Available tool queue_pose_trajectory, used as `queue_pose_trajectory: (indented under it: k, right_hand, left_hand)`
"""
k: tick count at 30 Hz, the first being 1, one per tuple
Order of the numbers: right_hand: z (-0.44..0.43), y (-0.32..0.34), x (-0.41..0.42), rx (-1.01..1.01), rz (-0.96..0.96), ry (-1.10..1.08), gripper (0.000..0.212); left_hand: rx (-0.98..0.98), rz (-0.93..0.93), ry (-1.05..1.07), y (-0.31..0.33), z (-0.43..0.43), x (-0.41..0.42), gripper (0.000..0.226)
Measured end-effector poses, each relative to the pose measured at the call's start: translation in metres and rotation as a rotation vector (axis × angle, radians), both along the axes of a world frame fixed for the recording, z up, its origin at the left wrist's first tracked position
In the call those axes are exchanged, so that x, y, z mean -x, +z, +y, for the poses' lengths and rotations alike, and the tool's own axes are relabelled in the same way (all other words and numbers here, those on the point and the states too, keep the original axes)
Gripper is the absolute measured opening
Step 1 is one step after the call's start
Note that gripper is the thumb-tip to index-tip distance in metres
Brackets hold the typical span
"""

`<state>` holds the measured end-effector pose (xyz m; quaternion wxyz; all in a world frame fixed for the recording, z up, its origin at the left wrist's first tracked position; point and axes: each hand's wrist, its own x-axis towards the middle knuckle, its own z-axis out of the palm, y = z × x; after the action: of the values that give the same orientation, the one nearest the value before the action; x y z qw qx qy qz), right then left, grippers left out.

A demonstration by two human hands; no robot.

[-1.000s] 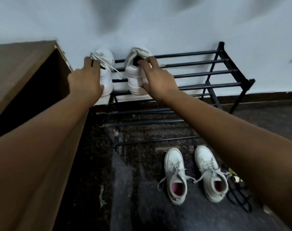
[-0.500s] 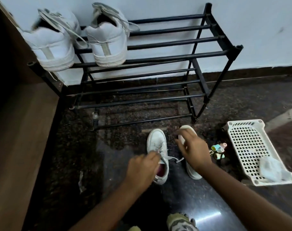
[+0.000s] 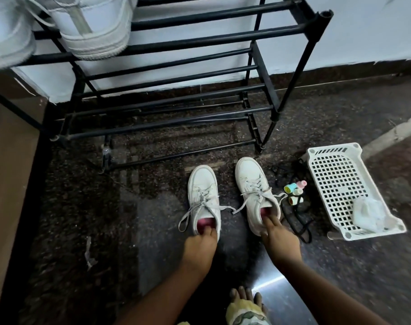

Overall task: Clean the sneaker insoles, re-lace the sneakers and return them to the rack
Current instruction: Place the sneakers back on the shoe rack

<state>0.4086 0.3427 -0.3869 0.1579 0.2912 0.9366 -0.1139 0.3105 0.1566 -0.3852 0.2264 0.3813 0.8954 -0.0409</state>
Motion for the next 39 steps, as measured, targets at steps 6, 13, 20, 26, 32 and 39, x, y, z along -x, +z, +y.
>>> queue_pose_trajectory:
  k: [6,13,20,26,32,39]
  right_hand:
    - [0.002,-0.002,0.005,-0.036,0.004,0.036,0.017]
    - [-0.004,-0.001,-0.008,-0.022,0.061,0.063,0.021]
    - [-0.023,0.044,-0.030,0.040,0.144,0.084,0.056]
    - [-0.031,0.101,-0.056,0.097,0.279,0.098,0.082]
    - [-0.032,0.203,-0.068,0.018,0.661,0.158,0.050]
    - [0.002,0.316,-0.023,-0.209,0.791,0.240,0.024]
  left_hand:
    - [0.031,0.013,0.013,0.005,0.000,0.006,0.026]
    - [-0.028,0.016,0.026,0.023,-0.016,0.013,0.035]
    - [-0.145,0.085,-0.036,0.069,-0.040,0.005,0.047]
    - [-0.277,0.221,-0.109,0.146,-0.063,0.005,0.043]
    - [-0.609,0.489,-0.168,0.252,-0.072,0.016,0.019]
    - [-0.608,0.623,-0.146,0.367,-0.041,0.055,0.018]
